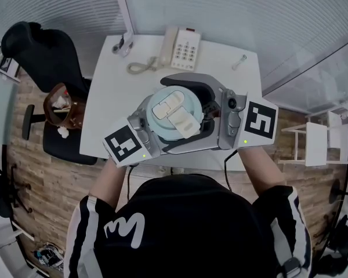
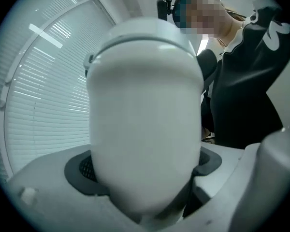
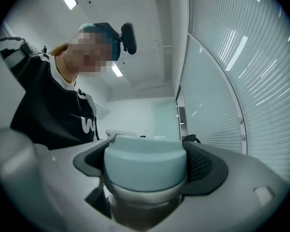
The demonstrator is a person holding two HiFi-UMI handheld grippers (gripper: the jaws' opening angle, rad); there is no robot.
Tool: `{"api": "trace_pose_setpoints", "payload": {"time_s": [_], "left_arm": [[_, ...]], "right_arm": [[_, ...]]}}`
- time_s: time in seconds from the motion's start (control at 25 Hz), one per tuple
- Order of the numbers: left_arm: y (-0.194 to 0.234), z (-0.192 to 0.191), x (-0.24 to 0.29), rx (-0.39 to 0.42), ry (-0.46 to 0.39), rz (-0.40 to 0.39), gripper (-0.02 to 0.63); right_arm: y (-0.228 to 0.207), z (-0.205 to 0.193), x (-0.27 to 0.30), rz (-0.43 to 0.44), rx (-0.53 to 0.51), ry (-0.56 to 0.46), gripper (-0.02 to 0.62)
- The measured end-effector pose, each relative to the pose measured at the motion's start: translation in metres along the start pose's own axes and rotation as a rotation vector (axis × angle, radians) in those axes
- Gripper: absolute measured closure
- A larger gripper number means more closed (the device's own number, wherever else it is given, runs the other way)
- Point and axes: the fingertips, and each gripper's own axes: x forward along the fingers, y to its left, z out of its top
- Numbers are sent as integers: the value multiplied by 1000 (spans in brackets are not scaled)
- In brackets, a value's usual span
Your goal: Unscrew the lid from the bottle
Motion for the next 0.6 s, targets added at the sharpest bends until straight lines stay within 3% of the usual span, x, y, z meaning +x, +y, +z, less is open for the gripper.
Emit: {"api": "trace_pose_setpoints", "payload": {"time_s": [0.16,0.32,0.6], "left_arm": [[2,5,-2,-41,-36,44,123],[11,11,-10,-79,-91,118,129],[38,-4,-19,22,33,345,140]], "right_arm": [[0,5,-1,-9,-2,-4,132],[-9,19,-9,-86,1,-31,131],[-16,16,-15,-407,-81,64,123]]}}
